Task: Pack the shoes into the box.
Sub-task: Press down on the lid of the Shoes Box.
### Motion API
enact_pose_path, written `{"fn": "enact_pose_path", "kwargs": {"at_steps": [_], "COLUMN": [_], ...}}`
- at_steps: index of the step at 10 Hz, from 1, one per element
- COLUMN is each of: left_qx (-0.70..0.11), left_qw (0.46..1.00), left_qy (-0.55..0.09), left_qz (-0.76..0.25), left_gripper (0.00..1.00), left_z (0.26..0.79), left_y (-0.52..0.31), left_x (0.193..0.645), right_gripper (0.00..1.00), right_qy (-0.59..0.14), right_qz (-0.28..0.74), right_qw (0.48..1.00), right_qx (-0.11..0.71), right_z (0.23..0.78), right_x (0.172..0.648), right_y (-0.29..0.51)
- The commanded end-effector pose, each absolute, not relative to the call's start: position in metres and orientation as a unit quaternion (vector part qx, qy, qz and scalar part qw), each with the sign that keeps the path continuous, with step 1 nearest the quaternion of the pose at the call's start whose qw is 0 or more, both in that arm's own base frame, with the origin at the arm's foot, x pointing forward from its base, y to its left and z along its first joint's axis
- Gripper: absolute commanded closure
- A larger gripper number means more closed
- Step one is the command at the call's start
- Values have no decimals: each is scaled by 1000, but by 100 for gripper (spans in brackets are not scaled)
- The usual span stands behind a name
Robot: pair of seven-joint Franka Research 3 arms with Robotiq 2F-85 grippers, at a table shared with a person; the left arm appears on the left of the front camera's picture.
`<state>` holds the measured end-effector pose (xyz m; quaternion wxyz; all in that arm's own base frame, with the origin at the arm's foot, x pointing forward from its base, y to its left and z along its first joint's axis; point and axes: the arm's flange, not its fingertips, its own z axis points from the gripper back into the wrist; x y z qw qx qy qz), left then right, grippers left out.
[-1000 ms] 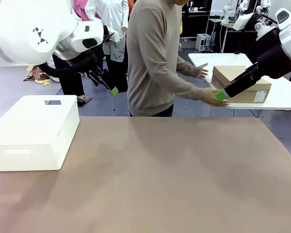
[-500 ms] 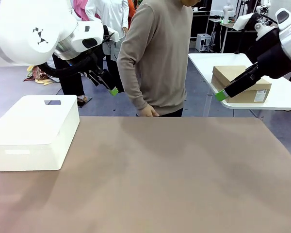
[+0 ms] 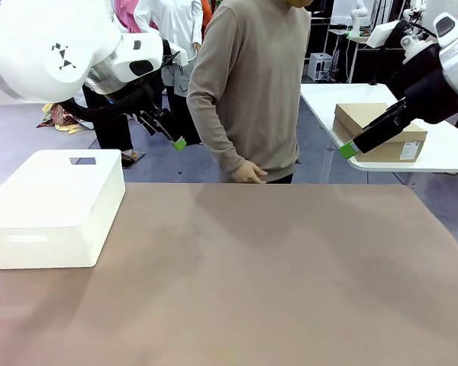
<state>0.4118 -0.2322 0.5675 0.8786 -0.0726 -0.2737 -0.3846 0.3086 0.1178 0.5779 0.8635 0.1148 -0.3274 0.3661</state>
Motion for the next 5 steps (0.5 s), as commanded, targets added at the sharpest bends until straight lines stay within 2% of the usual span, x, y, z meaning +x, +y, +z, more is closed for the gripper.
{"fn": "enact_pose_path", "kwargs": {"at_steps": [1, 5], "left_qx": [-69, -69], "left_qw": [880, 880], "left_qy": [-275, -275], "left_qz": [-382, -382], "left_gripper": [0, 0], "left_z": [569, 569], "left_y": [-231, -231], "left_x": [411, 411], "right_gripper": [0, 0], "right_qy": [-334, -334], "right_qz": [355, 355], "right_qw": [866, 866], "right_qx": [112, 112], "right_z": [576, 576], "right_x": [309, 309], "right_y": [119, 119]}}
